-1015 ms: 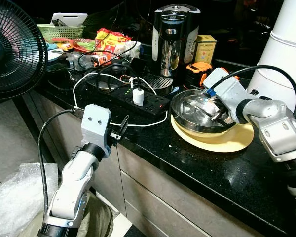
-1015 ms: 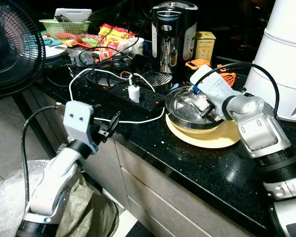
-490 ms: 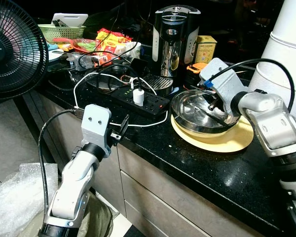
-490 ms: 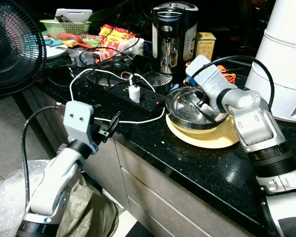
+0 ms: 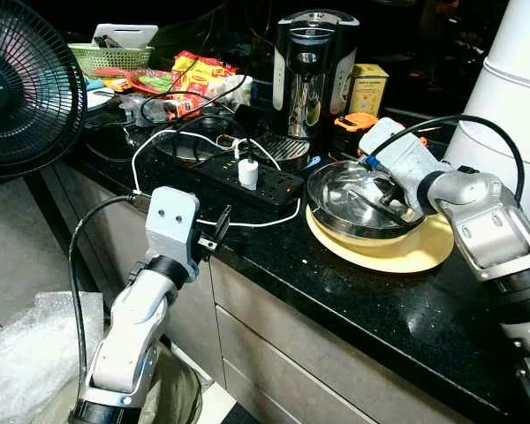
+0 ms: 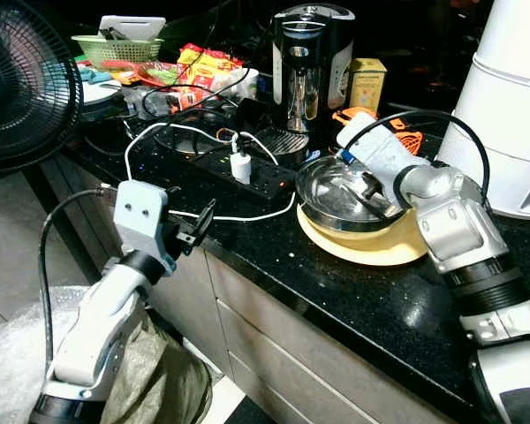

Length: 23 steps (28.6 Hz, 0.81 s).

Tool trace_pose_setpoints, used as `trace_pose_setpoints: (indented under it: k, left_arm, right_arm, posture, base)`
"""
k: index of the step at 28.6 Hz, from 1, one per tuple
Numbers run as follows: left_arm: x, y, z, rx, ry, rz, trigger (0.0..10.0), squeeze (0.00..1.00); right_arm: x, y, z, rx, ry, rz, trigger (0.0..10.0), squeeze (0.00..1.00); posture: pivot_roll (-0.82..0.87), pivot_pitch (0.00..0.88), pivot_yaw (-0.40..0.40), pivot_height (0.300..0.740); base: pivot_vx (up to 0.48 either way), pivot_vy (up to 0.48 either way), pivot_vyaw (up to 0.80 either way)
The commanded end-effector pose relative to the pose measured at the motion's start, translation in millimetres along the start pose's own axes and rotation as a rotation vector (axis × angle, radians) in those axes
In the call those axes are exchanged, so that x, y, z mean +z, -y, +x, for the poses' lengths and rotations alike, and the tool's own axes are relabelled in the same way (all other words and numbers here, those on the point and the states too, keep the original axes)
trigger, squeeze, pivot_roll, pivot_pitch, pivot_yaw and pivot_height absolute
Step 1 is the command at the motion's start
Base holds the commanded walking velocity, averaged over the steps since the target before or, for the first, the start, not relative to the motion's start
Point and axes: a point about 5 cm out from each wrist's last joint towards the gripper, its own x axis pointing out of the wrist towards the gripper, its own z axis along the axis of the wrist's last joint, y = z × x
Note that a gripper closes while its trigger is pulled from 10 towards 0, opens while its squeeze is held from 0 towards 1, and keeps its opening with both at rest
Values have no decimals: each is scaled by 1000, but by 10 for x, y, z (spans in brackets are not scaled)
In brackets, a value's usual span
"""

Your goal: Kitchen organization

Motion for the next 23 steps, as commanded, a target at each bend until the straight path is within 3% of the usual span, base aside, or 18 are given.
trace_pose_setpoints:
  k: [1,6,7,8,23]
  left_arm:
    - [-2,-4,-20,5,-9,-11,10000,0]
    - [-3,-5,-20,4,-10,-12,10000,0]
    - [-4,-5,-20,3,-10,-12,10000,0]
    - [-4,-6,-20,4,-11,-12,10000,0]
    - [-2,-9,-14,6,-12,-12,10000,0]
  right_arm:
    - [-9,-8,-4,7,-17,-14,10000,0]
    - [-24,-61,-17,56,-29,-14,10000,0]
    - [-33,-83,-21,76,-34,-14,1922,0]
    - [-40,-100,-24,92,-38,-15,0,0]
    - [9,-155,-43,137,-10,-12,0,0]
  posture:
    - [-2,0,-4,740]
    - [-3,0,-3,740]
    - [-3,0,-3,740]
    - [-3,0,-3,740]
    - [-2,0,-3,740]
  base:
    - [0,0,0]
    - [0,0,0]
    - [0,0,0]
    - [0,0,0]
    - [0,0,0]
